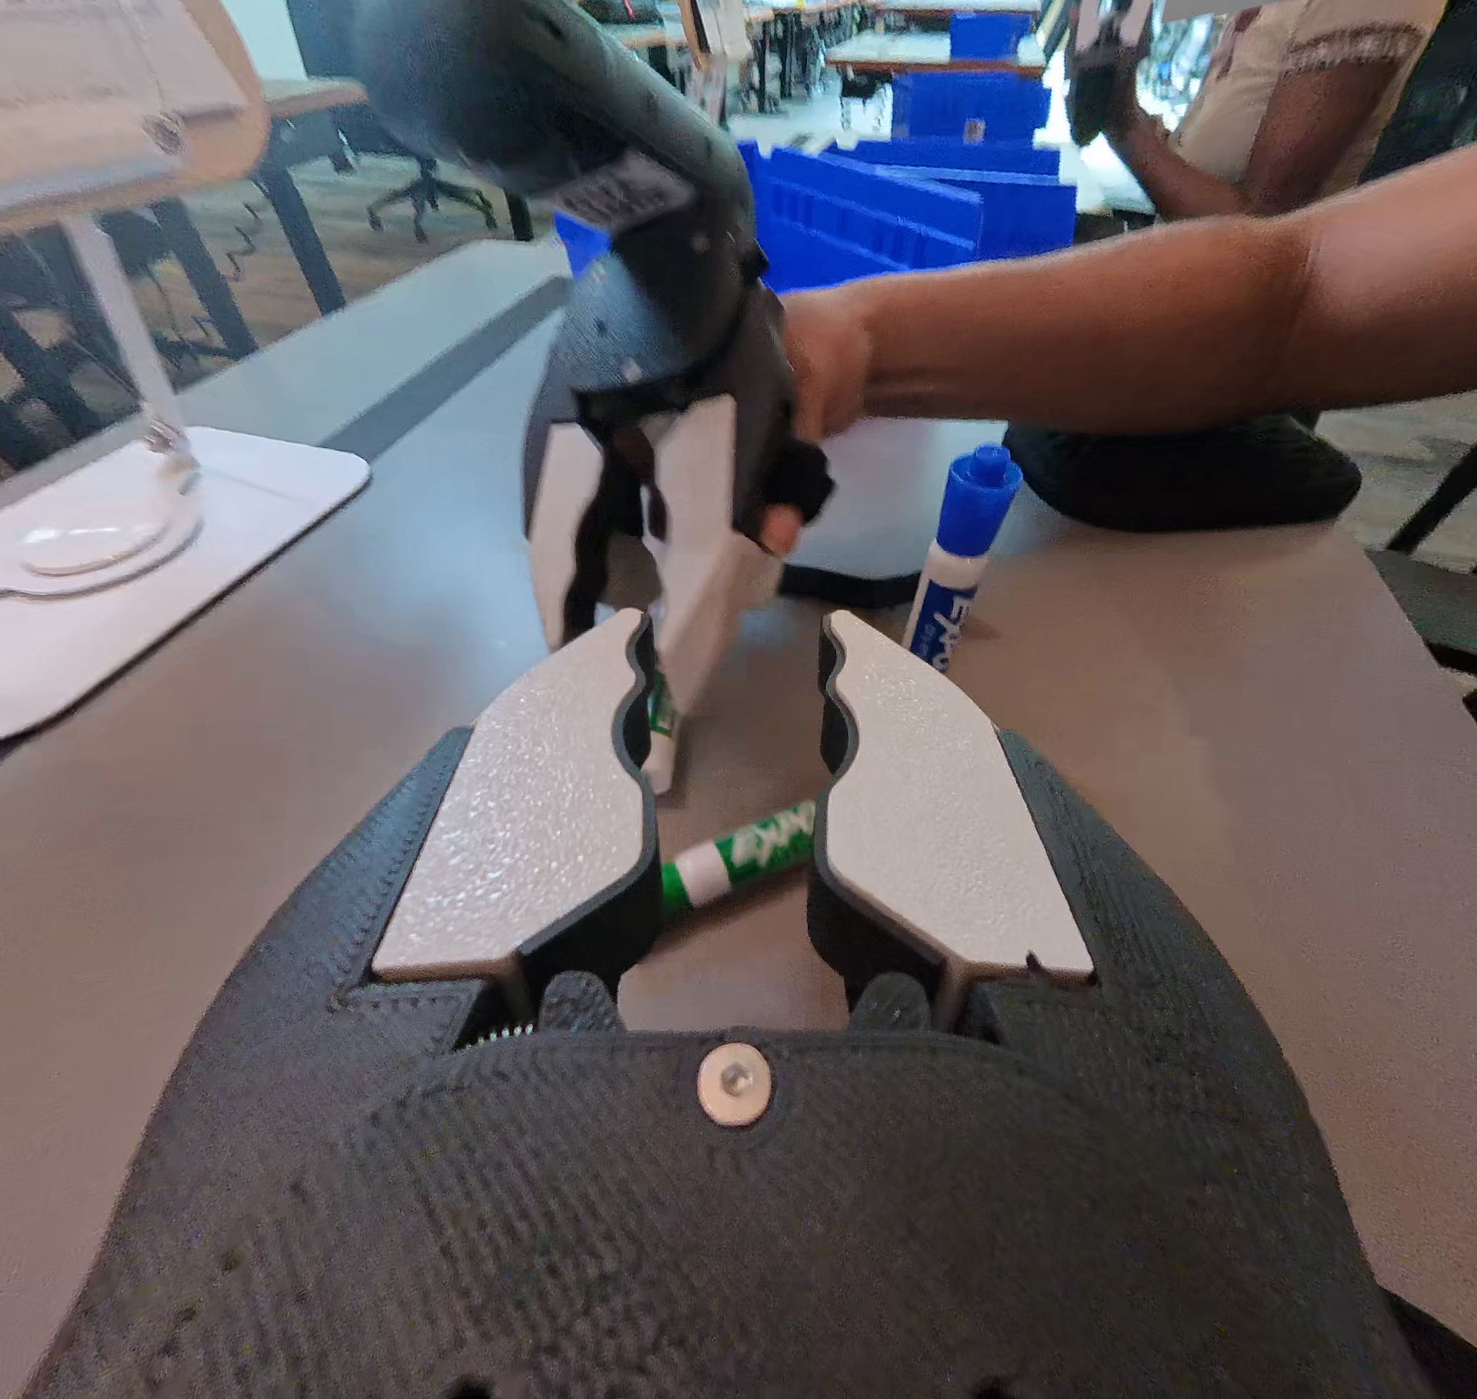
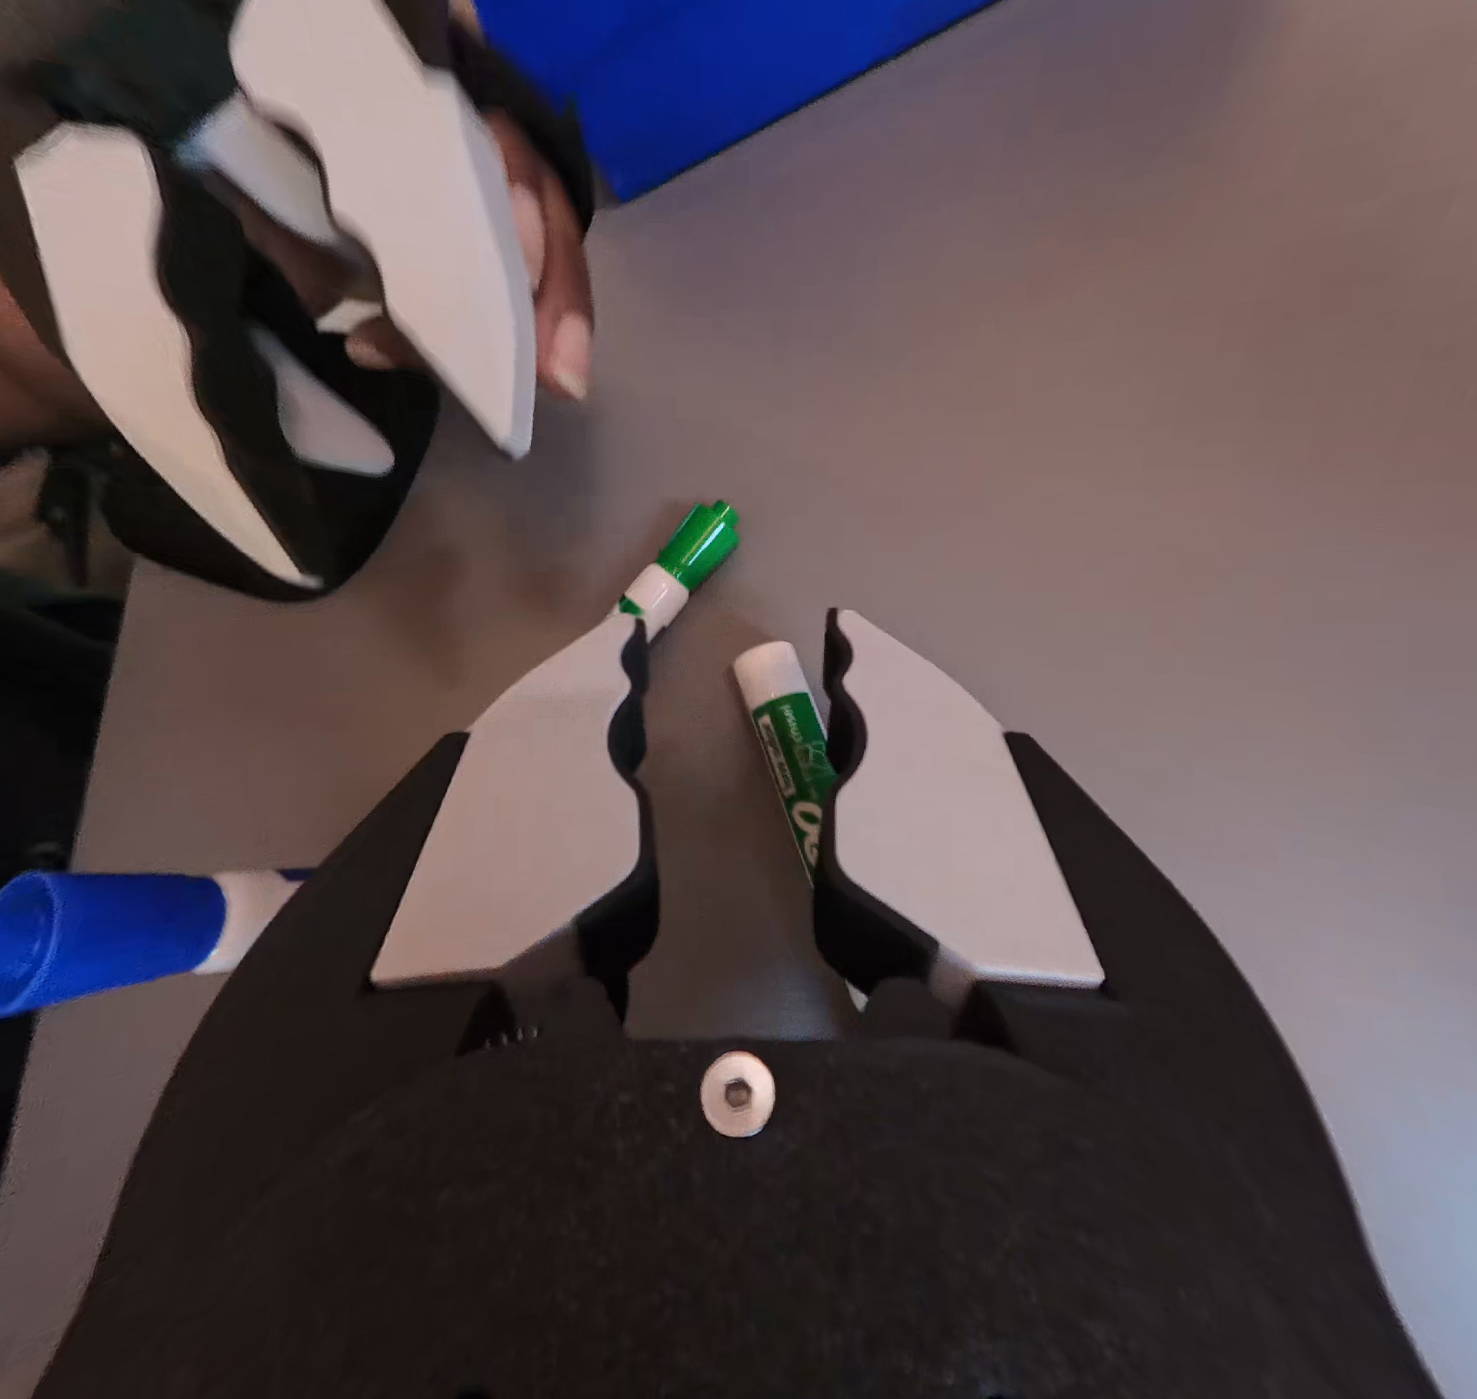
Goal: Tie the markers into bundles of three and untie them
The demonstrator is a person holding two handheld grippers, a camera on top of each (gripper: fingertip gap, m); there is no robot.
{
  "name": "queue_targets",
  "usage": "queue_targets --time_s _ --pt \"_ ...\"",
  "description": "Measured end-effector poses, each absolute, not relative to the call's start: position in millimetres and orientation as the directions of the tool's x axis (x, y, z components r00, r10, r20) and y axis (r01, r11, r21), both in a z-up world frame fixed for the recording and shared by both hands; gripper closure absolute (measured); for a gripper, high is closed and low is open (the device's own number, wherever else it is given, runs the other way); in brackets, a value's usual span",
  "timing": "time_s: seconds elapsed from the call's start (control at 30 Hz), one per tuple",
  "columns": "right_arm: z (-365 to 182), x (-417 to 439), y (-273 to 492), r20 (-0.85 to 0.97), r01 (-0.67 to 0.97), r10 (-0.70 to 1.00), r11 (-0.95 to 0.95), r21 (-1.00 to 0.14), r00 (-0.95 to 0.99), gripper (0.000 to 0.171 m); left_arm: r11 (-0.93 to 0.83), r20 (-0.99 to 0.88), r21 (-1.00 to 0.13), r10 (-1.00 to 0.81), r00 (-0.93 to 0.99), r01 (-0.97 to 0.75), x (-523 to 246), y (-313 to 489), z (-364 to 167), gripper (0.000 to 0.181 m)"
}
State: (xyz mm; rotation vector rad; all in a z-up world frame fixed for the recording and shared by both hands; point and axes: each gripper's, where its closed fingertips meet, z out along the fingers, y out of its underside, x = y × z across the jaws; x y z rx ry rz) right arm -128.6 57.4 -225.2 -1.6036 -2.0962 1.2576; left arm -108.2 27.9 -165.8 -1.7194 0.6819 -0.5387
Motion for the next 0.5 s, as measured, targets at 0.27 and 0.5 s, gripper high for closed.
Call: queue_targets --time_s 0.27,0.5 --pt "-246 -144 16 -0.223 0.714 0.819 0.287 -0.639 -0.529 0.119 0.011 -0.035 -0.999 -0.601 0.798 -0.036 -146 20 -110 0.149" --pt "-247 -136 16 -0.158 0.704 0.744 0.511 -0.493 -0.65 0.121 0.067 -0.014 -0.997 -0.542 0.84 0.027 -172 16 -94 0.153"
